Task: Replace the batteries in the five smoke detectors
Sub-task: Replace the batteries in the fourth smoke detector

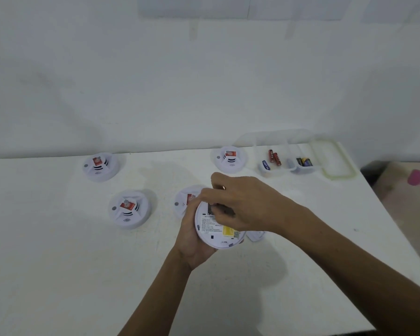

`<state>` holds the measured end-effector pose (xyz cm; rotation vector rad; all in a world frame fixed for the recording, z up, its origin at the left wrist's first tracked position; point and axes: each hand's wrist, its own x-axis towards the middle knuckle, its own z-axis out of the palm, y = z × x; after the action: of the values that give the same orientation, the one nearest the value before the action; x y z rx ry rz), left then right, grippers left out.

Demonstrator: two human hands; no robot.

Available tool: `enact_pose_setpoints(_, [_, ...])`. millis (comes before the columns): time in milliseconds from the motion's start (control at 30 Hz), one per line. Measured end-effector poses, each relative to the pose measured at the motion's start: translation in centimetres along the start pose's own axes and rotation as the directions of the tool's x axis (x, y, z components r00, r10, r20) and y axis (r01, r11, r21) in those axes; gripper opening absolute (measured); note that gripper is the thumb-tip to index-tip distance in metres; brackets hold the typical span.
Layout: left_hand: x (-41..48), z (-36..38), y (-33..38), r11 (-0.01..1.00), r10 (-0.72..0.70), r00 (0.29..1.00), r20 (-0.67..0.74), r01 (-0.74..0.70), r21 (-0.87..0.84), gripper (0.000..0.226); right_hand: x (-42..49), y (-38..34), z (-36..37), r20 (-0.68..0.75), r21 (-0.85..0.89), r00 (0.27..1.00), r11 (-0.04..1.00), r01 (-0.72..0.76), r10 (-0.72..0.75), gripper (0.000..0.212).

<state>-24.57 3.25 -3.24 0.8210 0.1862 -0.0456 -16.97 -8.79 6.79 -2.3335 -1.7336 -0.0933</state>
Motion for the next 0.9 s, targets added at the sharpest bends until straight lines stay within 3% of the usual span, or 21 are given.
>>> enact_pose_setpoints(100, [1.3,0.8,-0.3,0.997,-0.005,0.988,0.152,0.017,-0.077,0.027,-0.9,0.4,-0.4,-0.088,0.086,0.994,0.994,-0.063,0.071,0.011])
enact_pose_setpoints(133, [1.4,1.7,-0.1,0.995,-0.027,0.990,0.135,0.040,-0.093,0.028,-1.4,0.7,-0.8,-0.122,0.150,0.986,0.984,-0.094,0.112,0.012])
enact_pose_setpoints(267, [1.8,2.7,-1.0,0.958,-0.129,0.952,0.276,0.192,-0.212,0.054,-3.9,3.4,-3.1,-0.171,0.466,0.928,0.857,-0.221,0.332,0.015])
enact_pose_setpoints(333, [2.7,3.8,-1.3,0.941,-0.202,0.956,0.213,0.249,-0.227,0.065,-5.3,5.9,-4.0,-0.161,0.541,0.884,0.789,-0.293,0.439,0.018])
enact_pose_setpoints(467, [4.4,5.3,-3.0,0.929,-0.217,0.939,0.266,0.283,-0.238,0.070,-8.1,12.7,-4.9,-0.056,0.553,0.784,0.673,-0.492,0.619,0.017])
enact_pose_setpoints(633, [6.0,7.4,-4.8,0.911,-0.195,0.927,0.321,0.292,-0.292,0.071,-10.4,21.1,-4.1,0.110,0.461,0.668,0.557,-0.690,0.736,0.011])
enact_pose_setpoints(767, [7.1,8.9,-6.5,0.887,-0.150,0.923,0.355,0.284,-0.363,0.071,-10.5,26.1,-2.1,0.207,0.517,0.600,0.434,-0.738,0.773,0.009])
enact_pose_setpoints(900, [7.6,10.2,-7.3,0.856,-0.157,0.929,0.334,0.297,-0.423,0.071,-9.4,28.4,-0.3,0.249,0.509,0.564,0.389,-0.767,0.787,0.010])
